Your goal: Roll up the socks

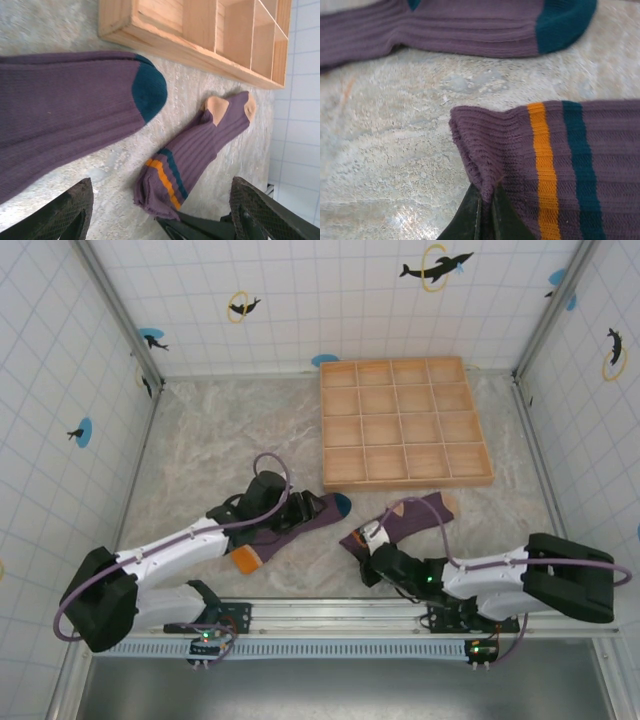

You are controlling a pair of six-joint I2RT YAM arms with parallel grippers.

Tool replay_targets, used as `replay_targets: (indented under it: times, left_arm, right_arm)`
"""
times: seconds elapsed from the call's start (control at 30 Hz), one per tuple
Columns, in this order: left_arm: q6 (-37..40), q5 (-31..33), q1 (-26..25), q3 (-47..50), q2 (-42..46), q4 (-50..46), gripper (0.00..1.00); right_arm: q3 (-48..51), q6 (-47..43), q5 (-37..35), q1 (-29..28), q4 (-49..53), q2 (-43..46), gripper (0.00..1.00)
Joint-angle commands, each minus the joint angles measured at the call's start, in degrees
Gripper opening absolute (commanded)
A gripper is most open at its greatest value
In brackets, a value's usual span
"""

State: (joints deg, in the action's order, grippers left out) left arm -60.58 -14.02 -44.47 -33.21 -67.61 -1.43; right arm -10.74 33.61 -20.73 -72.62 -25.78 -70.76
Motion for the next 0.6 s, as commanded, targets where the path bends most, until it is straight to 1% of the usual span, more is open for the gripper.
replay_targets:
  times: [0.0, 0.07, 0.13, 0.23, 0.37, 0.47, 0.57]
  left_arm:
    - [-1.17, 5.49, -3.76, 1.79, 0.80, 4.66, 0.71]
    - [-0.94, 10.14, -6.37, 1.60, 0.62, 4.77, 0.67]
    - [-0.60, 12.85, -7.96, 1.09, 0.19, 4.88, 0.66]
    - [-0.75, 11.68, -8.33, 0.32, -1.65, 5.16, 0.66]
    - [-1.36, 8.49, -9.12, 0.30, -4.14, 8.28, 0.65]
    - [-1.87, 7.88, -10.15, -0.07, -6.03, 9.72, 0.65]
    - [-2.08, 6.74, -10.63, -1.14, -8.53, 10.20, 0.65]
  right_arm:
    - [4.96, 10.22, 2.27, 1.65, -8.05, 4.01, 0.00]
    - [7.38, 13.10, 1.89, 2.41, -9.88, 6.09, 0.00]
    - [9.53, 15.38, 2.32, 3.73, -11.64, 8.05, 0.00]
    - [12.18, 18.70, 3.08, 5.84, -13.42, 10.43, 0.00]
    - [15.64, 23.70, 4.24, 8.48, -15.00, 12.90, 0.00]
    - [17.29, 27.46, 4.91, 10.33, -14.07, 14.98, 0.00]
    - [16.73, 30.48, 3.97, 11.27, -8.09, 17.01, 0.00]
